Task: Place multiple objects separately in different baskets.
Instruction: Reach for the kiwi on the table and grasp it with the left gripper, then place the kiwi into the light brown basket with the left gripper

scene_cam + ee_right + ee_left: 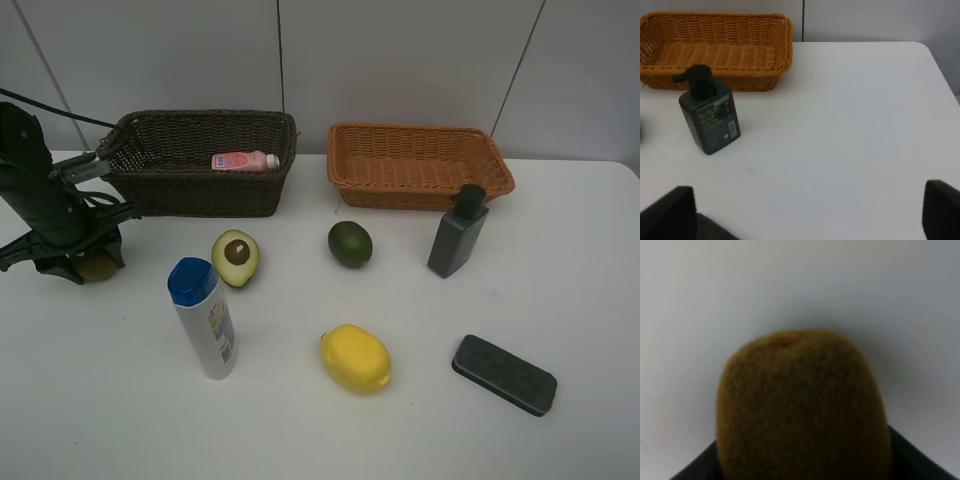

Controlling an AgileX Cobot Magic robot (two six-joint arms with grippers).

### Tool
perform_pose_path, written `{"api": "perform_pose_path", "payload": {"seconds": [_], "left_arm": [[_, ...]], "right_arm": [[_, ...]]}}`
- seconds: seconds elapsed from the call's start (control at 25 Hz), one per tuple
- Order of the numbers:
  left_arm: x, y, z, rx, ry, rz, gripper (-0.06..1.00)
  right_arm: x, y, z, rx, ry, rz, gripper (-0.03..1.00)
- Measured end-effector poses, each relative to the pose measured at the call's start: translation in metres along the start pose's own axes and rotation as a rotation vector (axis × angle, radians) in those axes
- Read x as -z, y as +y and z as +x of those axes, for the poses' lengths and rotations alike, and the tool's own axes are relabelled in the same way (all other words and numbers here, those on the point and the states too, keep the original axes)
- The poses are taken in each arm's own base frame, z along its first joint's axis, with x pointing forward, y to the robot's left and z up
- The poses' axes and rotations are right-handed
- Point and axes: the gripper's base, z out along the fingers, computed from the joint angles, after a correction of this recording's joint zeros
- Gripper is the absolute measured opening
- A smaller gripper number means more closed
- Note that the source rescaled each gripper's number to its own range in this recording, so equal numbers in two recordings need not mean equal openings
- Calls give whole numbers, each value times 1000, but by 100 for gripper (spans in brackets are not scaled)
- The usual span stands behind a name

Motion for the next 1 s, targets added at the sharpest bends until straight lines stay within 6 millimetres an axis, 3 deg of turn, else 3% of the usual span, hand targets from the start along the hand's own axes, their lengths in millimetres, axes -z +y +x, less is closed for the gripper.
{"api": "perform_pose_path", "payload": {"seconds": [0.2, 0.4, 0.52, 0.68, 0.76, 0.88, 1.0], "left_arm": [[15, 1, 1, -42, 6, -6, 43], [81, -4, 0, -164, -141, 89, 43], [121, -24, 0, -261, -248, 176, 43], [164, -80, -1, -390, -363, 314, 43], [182, -120, 0, -475, -416, 388, 43], [188, -183, 5, -610, -467, 464, 43], [178, -240, 9, -697, -496, 521, 43]], "right_arm": [[0, 0, 0, 0, 0, 0, 98], [0, 0, 0, 0, 0, 0, 98], [0, 0, 0, 0, 0, 0, 98], [0, 0, 0, 0, 0, 0, 98], [0, 0, 0, 0, 0, 0, 98], [0, 0, 0, 0, 0, 0, 98], [0, 0, 0, 0, 0, 0, 98]]}}
